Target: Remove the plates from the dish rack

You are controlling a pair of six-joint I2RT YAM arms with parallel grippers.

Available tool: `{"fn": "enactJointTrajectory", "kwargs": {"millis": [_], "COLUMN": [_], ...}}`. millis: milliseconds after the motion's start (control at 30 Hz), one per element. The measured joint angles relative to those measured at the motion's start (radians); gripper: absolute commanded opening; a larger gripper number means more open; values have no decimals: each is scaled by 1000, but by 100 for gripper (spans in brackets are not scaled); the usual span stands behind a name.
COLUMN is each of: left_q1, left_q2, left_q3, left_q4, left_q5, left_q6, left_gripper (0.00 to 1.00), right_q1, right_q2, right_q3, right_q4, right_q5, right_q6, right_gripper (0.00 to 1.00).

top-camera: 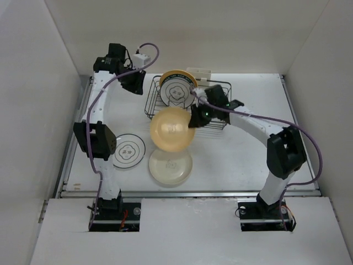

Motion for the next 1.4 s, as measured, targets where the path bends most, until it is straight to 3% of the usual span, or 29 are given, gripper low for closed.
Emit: {"fn": "enactJointTrajectory", "kwargs": {"millis": [133, 267, 367, 467, 667, 800, 1000, 1267, 1400], "left_q1": [-61, -105, -145, -194, -259, -262, -261, -261, -257], "left_q2": [-26, -27, -25, -7, 82, 133, 177, 218, 236], "left_q3": [-68, -84, -85, -83, -77, -77, -74, -45, -37], "left_q4": [171, 322, 394, 436, 482, 515, 617, 665, 671], "left_q5": [1, -1, -11, -35, -106, -136, -184, -190, -156], "left_q6": [34, 59, 81, 113, 152, 155, 146, 106, 63], "left_gripper": [44, 59, 69, 74, 76, 76, 73, 60, 43], "right_q1": [66, 109, 127, 147, 197, 191, 46, -212, -302], "right_q2": [0, 2, 26, 55, 35, -108, -339, -180, -73], "right_q3": [-163, -171, -151, -135, -115, -114, -87, -72, -32], "right_q4": [-92, -98, -105, -129, -203, -200, -117, -97, -121], "right_q5": [-4, -4, 2, 34, 174, 304, 467, 529, 528], "right_q6": [-1, 1, -6, -29, -59, -43, 38, 163, 224], "right_gripper": [9, 20, 48, 100, 100, 100, 100, 100, 100]}}
